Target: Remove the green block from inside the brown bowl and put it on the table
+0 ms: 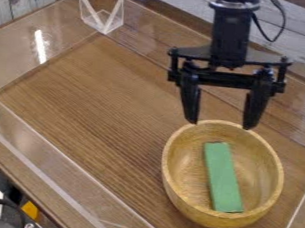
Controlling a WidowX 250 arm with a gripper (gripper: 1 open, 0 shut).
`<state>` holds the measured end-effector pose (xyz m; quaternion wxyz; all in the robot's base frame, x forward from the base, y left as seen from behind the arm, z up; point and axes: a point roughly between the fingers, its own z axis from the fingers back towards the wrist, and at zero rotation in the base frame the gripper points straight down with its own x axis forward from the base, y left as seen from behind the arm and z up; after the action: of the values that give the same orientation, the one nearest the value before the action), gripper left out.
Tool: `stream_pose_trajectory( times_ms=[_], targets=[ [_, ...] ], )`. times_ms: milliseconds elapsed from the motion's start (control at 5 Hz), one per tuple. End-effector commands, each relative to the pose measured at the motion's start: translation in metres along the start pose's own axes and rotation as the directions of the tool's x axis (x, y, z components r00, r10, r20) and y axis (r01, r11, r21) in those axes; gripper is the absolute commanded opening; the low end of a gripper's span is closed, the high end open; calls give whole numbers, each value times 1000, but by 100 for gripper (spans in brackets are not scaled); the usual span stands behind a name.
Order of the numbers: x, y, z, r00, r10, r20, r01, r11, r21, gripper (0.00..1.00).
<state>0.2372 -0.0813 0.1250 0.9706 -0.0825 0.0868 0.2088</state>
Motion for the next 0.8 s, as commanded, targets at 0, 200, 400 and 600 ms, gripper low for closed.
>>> stream_pose_trajectory(
  times_ms=[0, 200, 400, 600],
  targets=[
    [3, -5, -5, 998, 49, 42, -47, 998, -44, 100],
    [-7, -7, -14, 997, 55, 48, -53, 997, -50, 100],
    [-13, -9, -27, 996, 67, 61, -63, 996, -66, 100],
    [-8, -18, -34, 990, 118, 81, -111, 990, -89, 100]
  ],
)
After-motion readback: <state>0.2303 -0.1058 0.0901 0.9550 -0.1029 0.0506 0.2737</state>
